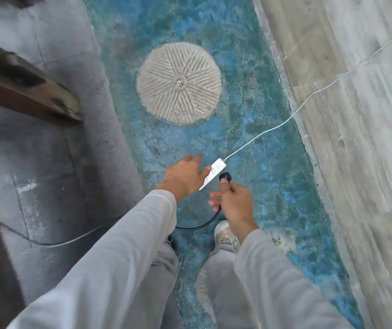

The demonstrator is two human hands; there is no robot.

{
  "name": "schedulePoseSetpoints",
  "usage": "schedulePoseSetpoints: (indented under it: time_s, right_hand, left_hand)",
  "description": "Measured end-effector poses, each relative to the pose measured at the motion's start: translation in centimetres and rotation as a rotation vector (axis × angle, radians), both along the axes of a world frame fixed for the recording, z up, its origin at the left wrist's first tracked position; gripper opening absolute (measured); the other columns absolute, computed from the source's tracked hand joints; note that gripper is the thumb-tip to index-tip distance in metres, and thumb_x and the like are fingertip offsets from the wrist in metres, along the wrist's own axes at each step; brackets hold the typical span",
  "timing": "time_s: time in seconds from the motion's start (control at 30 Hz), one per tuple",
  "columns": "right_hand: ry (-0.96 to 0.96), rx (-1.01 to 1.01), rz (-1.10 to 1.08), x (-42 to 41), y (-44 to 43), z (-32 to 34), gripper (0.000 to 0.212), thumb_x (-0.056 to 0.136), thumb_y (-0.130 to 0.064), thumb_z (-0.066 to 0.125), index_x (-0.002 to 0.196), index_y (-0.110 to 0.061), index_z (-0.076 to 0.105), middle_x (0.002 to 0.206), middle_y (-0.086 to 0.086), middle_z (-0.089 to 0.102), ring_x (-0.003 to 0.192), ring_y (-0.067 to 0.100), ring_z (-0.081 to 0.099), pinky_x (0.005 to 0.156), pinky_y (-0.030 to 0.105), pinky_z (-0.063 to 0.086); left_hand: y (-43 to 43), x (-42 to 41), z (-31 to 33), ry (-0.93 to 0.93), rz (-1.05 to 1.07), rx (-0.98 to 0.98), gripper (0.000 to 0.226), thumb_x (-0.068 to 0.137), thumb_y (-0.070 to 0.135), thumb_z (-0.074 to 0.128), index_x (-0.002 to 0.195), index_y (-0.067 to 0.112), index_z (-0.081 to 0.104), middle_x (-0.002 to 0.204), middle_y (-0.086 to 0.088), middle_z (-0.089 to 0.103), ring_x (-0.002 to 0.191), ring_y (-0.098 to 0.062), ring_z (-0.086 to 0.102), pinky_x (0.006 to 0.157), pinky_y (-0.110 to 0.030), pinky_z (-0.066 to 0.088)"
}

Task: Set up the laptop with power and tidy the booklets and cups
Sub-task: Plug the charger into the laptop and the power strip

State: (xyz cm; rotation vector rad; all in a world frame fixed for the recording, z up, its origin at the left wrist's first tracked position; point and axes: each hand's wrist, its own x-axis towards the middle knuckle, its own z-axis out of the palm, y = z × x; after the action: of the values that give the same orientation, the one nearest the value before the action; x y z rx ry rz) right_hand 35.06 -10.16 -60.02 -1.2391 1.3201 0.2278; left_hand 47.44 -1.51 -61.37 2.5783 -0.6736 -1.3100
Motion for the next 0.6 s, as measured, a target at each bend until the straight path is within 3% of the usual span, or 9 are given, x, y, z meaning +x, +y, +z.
schedulePoseSetpoints:
  time_s: [0.17,0.37,0.6]
  right_hand:
    - [0.028,0.049,-0.063,0.0,-0.9,-8.2,0.027,0.107,-0.025,0.048,0.094,-0.004,0.061,0.071,0.012,0.071,0.044,0.016,0.064,0.044,0.029,0.052]
    - [-0.045,0.36,-0.449,2.6,-1.4,-14.6,0.027,0.108,-0.017,0.045,0.085,-0.005,0.056,0.065,0.012,0.053,0.044,0.017,0.051,0.046,0.024,0.053]
    - [-0.009,0.529,-0.537,2.8,-0.5,-20.2,0.022,0.105,-0.023,0.054,0.097,-0.004,0.062,0.064,0.008,0.067,0.055,0.015,0.066,0.055,0.027,0.058]
  left_hand:
    - [-2.9,1.9,-9.7,-0.007,-0.043,0.061,0.062,0.103,0.051,0.037,0.154,0.018,0.026,0.149,-0.012,0.041,0.132,-0.037,0.046,0.102,-0.052,0.044]
    - [-4.1,2.2,-21.0,-0.002,-0.106,0.133,0.067,0.099,0.048,0.05,0.152,0.016,0.025,0.142,-0.018,0.044,0.125,-0.041,0.051,0.098,-0.054,0.047]
    - [-4.8,1.0,-30.5,0.054,-0.217,0.161,0.054,0.091,0.039,0.064,0.133,0.013,0.045,0.125,-0.017,0.059,0.113,-0.04,0.06,0.082,-0.046,0.048]
